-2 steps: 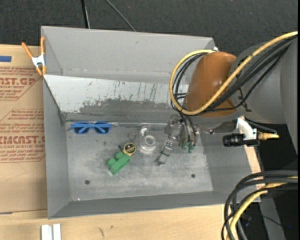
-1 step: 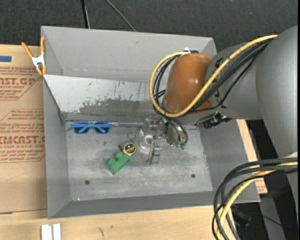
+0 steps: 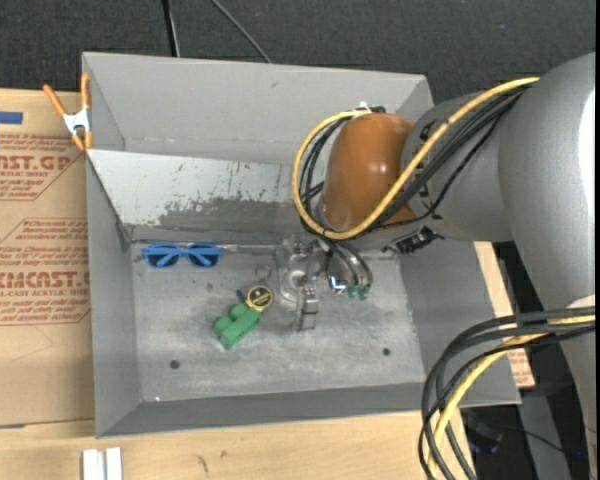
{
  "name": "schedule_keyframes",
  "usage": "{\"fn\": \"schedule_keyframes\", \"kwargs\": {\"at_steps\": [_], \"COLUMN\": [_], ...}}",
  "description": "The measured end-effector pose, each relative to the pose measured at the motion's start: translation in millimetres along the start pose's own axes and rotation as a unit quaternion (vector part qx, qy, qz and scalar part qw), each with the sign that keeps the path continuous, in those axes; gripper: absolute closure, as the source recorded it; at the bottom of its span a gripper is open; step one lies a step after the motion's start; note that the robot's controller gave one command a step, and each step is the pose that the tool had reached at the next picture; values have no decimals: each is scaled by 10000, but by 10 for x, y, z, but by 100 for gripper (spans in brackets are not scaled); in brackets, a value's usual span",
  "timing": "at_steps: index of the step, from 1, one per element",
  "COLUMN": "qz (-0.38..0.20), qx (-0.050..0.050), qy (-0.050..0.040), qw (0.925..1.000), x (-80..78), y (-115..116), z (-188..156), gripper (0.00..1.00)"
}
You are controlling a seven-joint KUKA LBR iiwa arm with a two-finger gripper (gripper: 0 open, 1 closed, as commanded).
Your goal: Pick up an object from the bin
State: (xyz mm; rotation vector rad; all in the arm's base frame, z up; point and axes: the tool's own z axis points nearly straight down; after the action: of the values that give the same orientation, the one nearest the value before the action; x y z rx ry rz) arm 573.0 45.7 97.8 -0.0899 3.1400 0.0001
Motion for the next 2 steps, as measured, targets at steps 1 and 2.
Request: {"fn": "schedule_keyframes", "kwargs": {"at_steps": [1,2], "qz": [877,-427], "qx": [-2,-3], "qy": [-33,10], "qw": [9961,9991], "x": [-136,-183], "y": [-146,-5], "z": [-600,1], "gripper": [0,0]}}
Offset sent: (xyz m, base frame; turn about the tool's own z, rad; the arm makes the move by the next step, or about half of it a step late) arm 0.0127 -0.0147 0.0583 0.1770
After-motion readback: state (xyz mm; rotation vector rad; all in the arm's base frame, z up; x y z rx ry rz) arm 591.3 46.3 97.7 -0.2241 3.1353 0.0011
